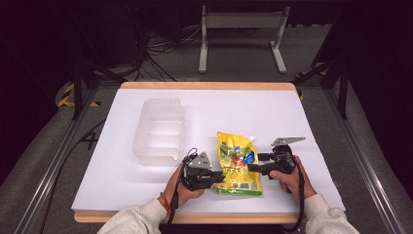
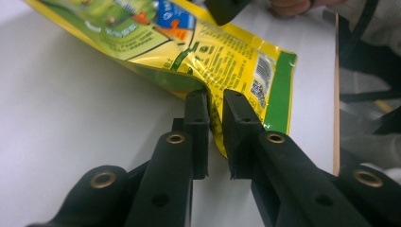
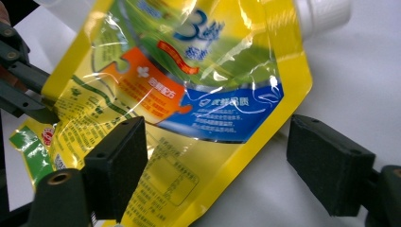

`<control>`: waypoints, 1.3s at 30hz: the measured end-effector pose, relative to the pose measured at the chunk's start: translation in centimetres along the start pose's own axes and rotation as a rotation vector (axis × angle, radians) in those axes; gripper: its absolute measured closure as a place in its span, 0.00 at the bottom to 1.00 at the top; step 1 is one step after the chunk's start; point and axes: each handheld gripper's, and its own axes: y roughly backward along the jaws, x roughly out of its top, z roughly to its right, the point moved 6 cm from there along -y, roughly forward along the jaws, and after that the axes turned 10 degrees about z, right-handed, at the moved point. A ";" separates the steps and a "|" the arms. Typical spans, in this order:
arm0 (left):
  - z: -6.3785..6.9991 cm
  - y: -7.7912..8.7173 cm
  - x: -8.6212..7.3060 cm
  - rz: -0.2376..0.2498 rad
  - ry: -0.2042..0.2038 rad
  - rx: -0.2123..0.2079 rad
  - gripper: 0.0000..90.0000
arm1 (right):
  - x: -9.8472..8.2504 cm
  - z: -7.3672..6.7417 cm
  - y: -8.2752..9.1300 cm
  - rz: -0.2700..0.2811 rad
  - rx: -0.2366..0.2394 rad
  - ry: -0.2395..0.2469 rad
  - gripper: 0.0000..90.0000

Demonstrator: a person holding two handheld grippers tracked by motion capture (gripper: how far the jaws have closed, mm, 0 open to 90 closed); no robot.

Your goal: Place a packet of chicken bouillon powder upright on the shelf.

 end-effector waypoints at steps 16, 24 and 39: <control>-0.1 0.8 0.0 -0.015 -0.082 0.056 0.93 | 2.2 -1.5 2.2 0.185 0.091 0.073 0.91; -0.5 1.3 0.4 -0.020 -0.078 0.098 0.89 | 3.8 -4.0 3.3 0.256 0.056 0.201 1.00; -0.6 2.6 1.4 0.045 -0.075 0.124 0.56 | 5.8 -7.9 5.1 0.361 0.079 0.333 1.00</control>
